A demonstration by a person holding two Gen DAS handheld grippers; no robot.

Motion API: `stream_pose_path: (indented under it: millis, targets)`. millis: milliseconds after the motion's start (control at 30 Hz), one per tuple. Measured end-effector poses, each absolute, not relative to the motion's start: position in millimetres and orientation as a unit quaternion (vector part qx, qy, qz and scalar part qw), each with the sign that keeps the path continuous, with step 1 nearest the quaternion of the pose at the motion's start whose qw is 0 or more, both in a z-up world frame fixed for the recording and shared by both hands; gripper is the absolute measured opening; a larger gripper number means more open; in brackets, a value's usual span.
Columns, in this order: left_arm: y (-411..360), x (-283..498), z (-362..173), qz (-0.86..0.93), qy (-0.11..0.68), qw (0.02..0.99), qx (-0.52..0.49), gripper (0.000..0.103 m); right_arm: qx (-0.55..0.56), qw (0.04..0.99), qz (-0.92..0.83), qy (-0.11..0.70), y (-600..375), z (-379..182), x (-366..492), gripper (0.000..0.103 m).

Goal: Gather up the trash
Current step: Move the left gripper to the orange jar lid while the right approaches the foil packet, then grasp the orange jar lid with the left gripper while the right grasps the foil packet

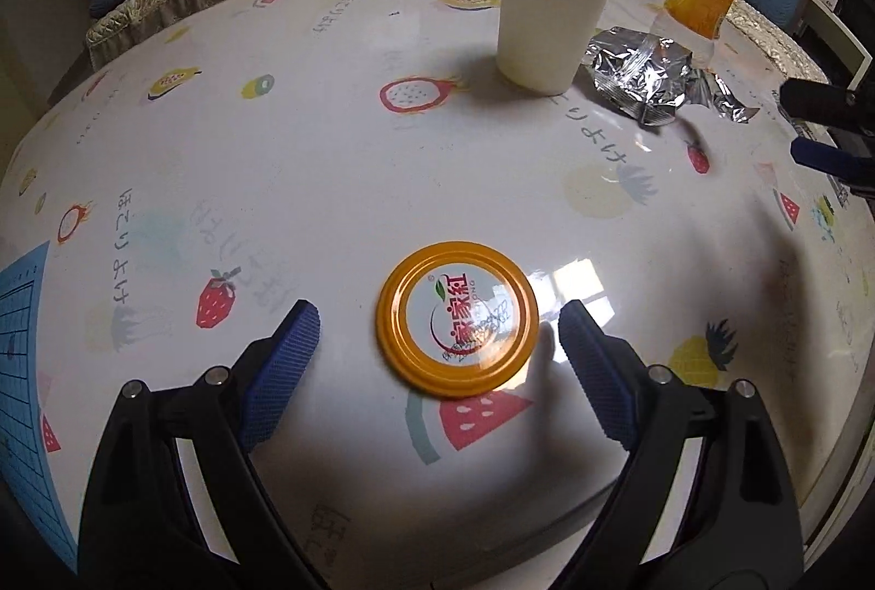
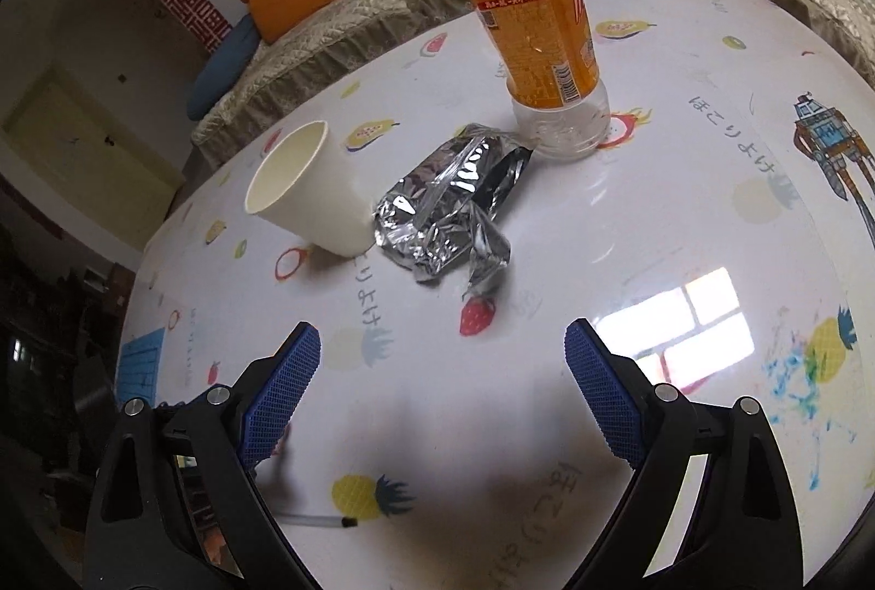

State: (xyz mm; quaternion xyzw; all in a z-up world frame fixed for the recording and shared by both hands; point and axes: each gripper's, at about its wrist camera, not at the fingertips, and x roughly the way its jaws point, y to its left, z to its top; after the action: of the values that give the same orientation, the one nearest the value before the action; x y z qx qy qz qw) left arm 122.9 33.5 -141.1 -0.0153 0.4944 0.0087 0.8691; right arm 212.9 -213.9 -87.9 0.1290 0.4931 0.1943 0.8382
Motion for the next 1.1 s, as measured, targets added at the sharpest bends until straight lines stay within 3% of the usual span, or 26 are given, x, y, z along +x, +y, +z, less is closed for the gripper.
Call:
stream_pose_path:
  millis: [200,267,333,400,500,533,567,1100]
  targets:
    - [30,126,-143,0.018,0.482,0.876,-0.012,0.085,0.102,0.844,0.202,0.485,-197,-99,247,0.090]
    - [30,126,-142,0.025,0.476,0.879,-0.014,0.080,0.087,0.848,0.205,0.482,-189,-102,254,0.090]
    - [28,125,-139,0.024,0.470,0.882,-0.012,0.067,0.073,0.850,0.211,0.478,-180,-107,260,0.087]
    - [24,124,-138,0.019,0.469,0.883,-0.008,0.058,0.050,0.848,0.209,0.484,-171,-113,263,0.070]
    - [20,122,-138,0.017,0.468,0.884,-0.006,0.058,0.046,0.836,0.205,0.506,-163,-125,268,0.034]
    - [22,121,-137,0.015,0.467,0.884,-0.012,0.058,0.049,0.833,0.209,0.510,-163,-128,267,0.015]
    - [21,120,-138,0.013,0.466,0.885,-0.012,0.058,0.051,0.830,0.214,0.513,-161,-129,265,0.008]
    - [23,96,-99,-0.006,0.440,0.897,-0.028,0.057,0.064,0.848,0.230,0.473,-203,-77,187,0.005]
